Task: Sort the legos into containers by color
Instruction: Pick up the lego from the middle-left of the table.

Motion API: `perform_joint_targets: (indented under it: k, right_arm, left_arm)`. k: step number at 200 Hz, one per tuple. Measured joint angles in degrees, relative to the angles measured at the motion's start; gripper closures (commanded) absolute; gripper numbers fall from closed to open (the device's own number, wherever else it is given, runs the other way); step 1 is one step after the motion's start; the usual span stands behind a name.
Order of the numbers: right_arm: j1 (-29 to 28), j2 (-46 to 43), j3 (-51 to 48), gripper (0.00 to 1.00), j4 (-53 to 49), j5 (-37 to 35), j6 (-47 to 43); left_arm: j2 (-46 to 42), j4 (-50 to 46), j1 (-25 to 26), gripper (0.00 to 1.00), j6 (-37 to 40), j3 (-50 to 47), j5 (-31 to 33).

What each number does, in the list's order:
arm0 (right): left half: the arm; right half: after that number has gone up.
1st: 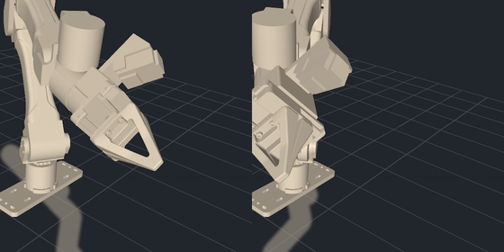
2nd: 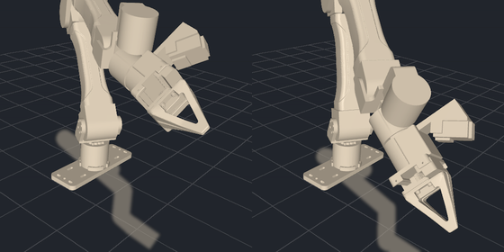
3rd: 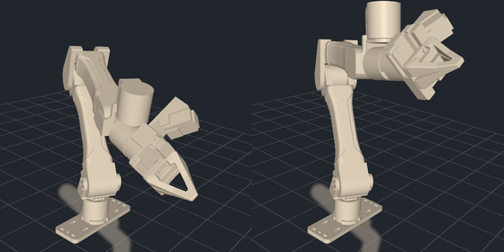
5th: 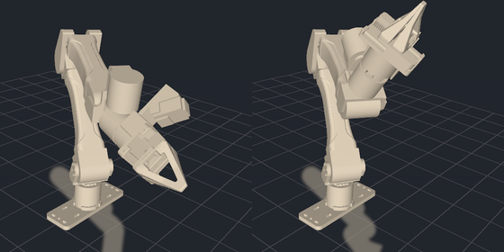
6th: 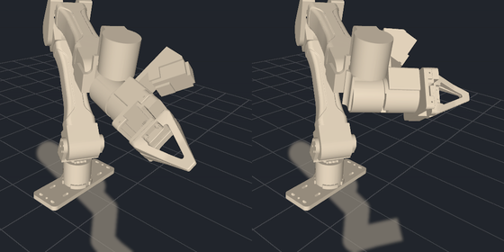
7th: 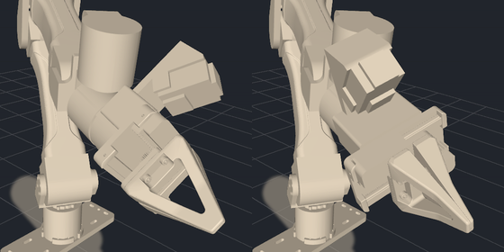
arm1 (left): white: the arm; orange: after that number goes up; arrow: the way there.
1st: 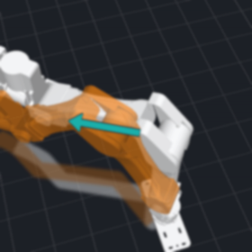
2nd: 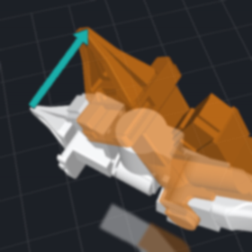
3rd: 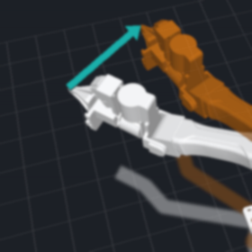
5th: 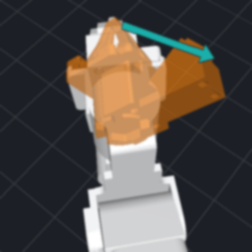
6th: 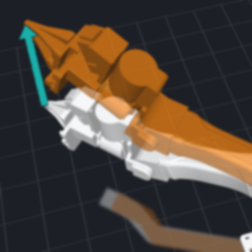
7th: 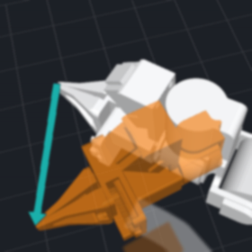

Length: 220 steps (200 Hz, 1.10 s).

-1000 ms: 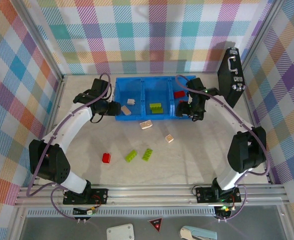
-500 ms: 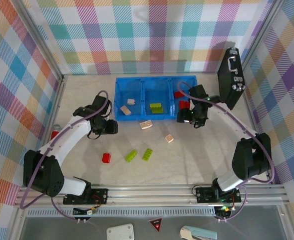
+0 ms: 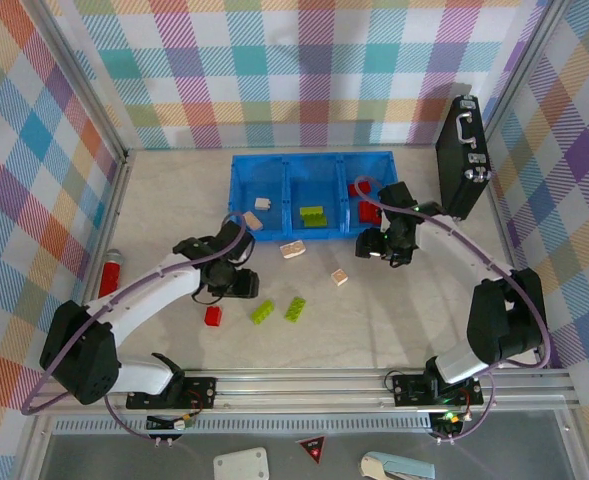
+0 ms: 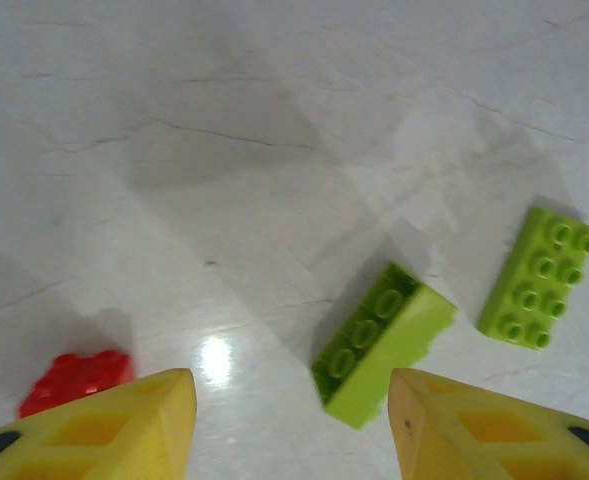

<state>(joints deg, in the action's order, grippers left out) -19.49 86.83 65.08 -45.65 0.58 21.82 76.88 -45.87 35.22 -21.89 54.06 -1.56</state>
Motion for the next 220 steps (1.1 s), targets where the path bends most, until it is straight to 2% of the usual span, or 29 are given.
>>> perform_joint_targets:
  k: [61, 88, 132, 162, 220]
  right_arm:
    - [0.00, -1.27, -0.68, 0.26, 0.02, -0.09, 0.00]
    - [0.00, -1.33, -1.11, 0.26, 0.02, -0.09, 0.00]
    - [0.00, -2.03, -1.86, 0.26, -0.02, -0.09, 0.00]
    - [0.00, -2.60, -2.45, 0.26, -0.04, -0.11, 0.00]
    - [-0.04, -3.06, -2.64, 0.27, -0.09, -0.33, 0.04]
  left_arm:
    - [7.04, 1.25, 8.92, 0.48, 0.26, 0.09, 0.28]
    - [10.03, 1.20, 11.58, 0.53, 0.46, 0.11, 1.73]
    - [12.92, 1.22, 12.87, 0.65, 0.50, 0.15, 4.13]
    - [13.25, 1.27, 13.14, 0.69, 0.46, 0.15, 4.76]
    - [13.31, 2.27, 13.14, 0.68, 0.46, 0.13, 5.38]
